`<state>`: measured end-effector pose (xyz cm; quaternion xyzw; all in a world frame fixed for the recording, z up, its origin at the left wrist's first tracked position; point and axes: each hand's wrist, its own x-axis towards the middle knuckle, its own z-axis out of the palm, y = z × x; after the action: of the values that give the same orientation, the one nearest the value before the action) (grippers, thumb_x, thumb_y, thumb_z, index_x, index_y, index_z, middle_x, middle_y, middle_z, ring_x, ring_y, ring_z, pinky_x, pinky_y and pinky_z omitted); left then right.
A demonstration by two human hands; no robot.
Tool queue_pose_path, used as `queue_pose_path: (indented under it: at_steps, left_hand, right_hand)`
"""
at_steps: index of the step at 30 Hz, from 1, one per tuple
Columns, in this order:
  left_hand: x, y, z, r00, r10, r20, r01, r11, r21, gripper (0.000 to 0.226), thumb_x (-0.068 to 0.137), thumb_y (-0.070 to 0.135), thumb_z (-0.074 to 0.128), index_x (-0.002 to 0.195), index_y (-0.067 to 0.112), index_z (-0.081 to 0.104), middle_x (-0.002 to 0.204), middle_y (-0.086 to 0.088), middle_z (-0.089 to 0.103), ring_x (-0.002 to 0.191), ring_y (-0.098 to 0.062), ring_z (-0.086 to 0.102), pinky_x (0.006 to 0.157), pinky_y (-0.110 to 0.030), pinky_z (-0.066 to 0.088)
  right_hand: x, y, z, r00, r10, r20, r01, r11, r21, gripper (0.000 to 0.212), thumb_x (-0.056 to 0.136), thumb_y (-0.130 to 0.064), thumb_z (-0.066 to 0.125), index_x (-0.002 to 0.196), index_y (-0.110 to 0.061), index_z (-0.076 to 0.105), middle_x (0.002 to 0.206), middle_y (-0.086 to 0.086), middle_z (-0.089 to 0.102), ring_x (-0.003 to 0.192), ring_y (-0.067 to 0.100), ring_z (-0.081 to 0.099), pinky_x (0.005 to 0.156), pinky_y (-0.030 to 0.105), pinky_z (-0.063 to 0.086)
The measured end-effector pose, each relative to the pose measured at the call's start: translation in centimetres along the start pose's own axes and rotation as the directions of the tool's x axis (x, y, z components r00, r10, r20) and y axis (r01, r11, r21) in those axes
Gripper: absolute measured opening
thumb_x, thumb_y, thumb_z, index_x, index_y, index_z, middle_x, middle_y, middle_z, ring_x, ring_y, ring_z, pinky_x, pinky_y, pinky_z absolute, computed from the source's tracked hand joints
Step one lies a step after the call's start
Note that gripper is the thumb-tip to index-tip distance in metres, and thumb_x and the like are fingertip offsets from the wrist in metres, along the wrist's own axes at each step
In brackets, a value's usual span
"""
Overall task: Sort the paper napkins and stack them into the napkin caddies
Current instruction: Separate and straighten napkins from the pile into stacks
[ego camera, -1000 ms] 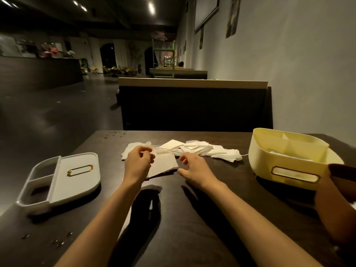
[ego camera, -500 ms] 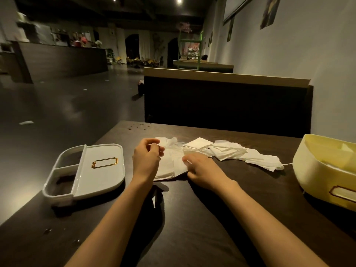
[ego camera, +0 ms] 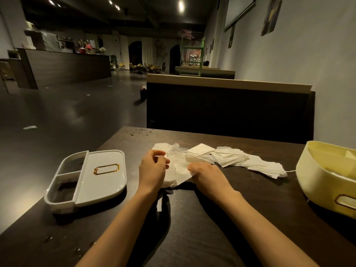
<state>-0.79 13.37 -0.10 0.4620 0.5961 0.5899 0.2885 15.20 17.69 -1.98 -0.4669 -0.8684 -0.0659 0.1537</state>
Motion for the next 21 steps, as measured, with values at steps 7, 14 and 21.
queue_pose_path:
  at_steps: [7, 14, 21]
  left_hand:
    - [-0.3, 0.2, 0.1, 1.0, 0.0, 0.018, 0.0, 1.0, 0.011, 0.017, 0.097, 0.011, 0.044, 0.11, 0.01, 0.054, 0.094, -0.006, 0.063, 0.085, -0.016, 0.061, 0.079, -0.03, 0.053]
    - [-0.4, 0.3, 0.3, 1.0, 0.0, 0.023, 0.0, 1.0, 0.023, 0.017, 0.097, 0.011, 0.044, 0.111, 0.01, 0.055, 0.091, -0.004, 0.063, 0.084, -0.014, 0.062, 0.081, -0.032, 0.053]
    - [-0.5, 0.5, 0.1, 0.999, -0.029, 0.026, 0.029, 1.0, -0.004, 0.016, 0.097, 0.011, 0.045, 0.109, 0.012, 0.056, 0.099, -0.008, 0.063, 0.09, -0.019, 0.062, 0.085, -0.033, 0.054]
  right_hand:
    - [0.0, 0.0, -1.0, 0.995, -0.021, 0.099, 0.017, 0.999, 0.048, 0.024, 0.086, -0.036, 0.05, 0.096, -0.015, 0.057, 0.103, 0.003, 0.062, 0.097, 0.023, 0.055, 0.083, 0.038, 0.048]
    - [0.7, -0.2, -1.7, 0.992, -0.013, 0.128, 0.012, 1.0, 0.008, 0.02, 0.085, -0.024, 0.051, 0.1, -0.012, 0.057, 0.107, 0.005, 0.062, 0.1, 0.026, 0.056, 0.084, 0.039, 0.048]
    - [0.5, -1.0, -1.0, 0.992, 0.114, -0.061, -0.115, 0.993, -0.015, 0.026, 0.084, -0.007, 0.043, 0.104, -0.013, 0.06, 0.106, 0.009, 0.066, 0.098, 0.032, 0.059, 0.081, 0.036, 0.043]
